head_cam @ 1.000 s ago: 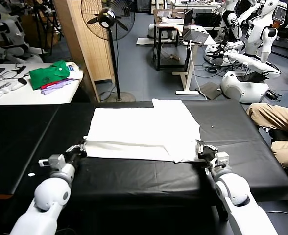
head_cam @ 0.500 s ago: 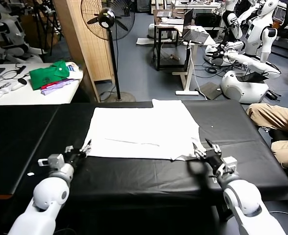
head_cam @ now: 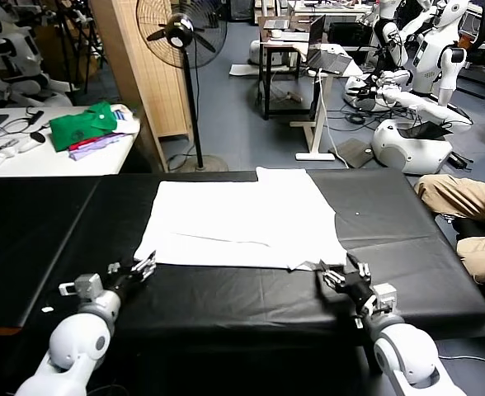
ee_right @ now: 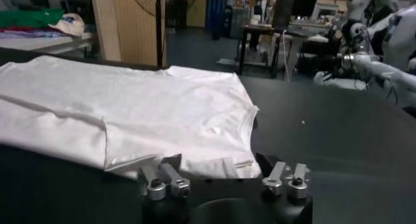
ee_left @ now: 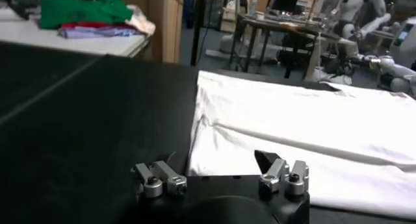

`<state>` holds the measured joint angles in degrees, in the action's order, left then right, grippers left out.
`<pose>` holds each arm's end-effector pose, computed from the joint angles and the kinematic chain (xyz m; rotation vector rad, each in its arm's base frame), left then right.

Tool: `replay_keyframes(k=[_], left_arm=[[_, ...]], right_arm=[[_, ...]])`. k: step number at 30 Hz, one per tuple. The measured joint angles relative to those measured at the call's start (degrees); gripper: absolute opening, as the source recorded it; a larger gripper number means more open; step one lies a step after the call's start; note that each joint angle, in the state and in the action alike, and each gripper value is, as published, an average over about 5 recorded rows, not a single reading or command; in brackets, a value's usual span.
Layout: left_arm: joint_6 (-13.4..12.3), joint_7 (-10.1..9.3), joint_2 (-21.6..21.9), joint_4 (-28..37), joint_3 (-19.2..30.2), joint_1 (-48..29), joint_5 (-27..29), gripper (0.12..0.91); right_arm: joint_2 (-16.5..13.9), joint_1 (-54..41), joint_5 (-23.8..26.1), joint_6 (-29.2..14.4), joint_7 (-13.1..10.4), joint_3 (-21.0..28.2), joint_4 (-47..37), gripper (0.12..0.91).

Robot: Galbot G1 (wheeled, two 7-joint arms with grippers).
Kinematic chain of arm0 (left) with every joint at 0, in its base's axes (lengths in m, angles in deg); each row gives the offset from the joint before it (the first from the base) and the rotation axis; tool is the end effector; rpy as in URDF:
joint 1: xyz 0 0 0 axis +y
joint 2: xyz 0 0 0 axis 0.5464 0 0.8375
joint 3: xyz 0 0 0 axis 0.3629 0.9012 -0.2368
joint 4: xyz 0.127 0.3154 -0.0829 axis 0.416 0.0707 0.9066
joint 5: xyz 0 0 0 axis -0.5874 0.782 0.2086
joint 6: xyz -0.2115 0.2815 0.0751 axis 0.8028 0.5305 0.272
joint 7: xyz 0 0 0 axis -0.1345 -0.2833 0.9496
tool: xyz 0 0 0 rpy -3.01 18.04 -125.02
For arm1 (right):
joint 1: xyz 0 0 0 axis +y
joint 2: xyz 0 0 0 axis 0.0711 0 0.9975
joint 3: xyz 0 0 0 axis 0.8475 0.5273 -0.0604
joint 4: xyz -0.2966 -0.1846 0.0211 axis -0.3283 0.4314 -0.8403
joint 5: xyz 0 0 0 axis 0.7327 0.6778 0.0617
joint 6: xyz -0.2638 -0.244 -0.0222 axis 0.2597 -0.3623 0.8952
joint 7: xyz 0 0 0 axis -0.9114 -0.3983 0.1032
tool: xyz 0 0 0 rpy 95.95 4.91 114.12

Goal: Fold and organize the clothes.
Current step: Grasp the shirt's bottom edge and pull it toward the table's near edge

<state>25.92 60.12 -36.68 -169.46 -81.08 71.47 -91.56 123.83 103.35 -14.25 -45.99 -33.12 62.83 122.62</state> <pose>0.2794 0.1196 -0.3026 -0.0048 -2.7034 0.2266 0.2580 -0.0763 -0.3079 0.1978 -2.7324 0.0978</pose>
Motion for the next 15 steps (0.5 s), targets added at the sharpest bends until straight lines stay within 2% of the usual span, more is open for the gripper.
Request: replay_keyframes(k=[5,7,11,15], left_arm=[[0.2,-0.18,0.0,0.3,0.0,0.2,0.4,0.210],[0.2,-0.64,0.1,-0.2,-0.2,0.7,1.4,0.144],[0.6,-1.57,0.5,-2.2,-1.0,2.5,5.0,0.127],[1.7,-1.91,1.7,-5.3,-2.0,5.4,8.0,0.127]], right_arm=[[-0.9,1.4,-4.9,4.6,-3.2,-0.7,3.2,0.121],[-1.4,2.2,-6.4,6.7,-4.4,-1.1,5.1,0.121],[-2.4,4.7,-7.6,10.5,-6.3,-1.7,9.2,0.121],[-3.1,8.2,-7.2,13.2,-7.1,-2.6,12.9,0.121]])
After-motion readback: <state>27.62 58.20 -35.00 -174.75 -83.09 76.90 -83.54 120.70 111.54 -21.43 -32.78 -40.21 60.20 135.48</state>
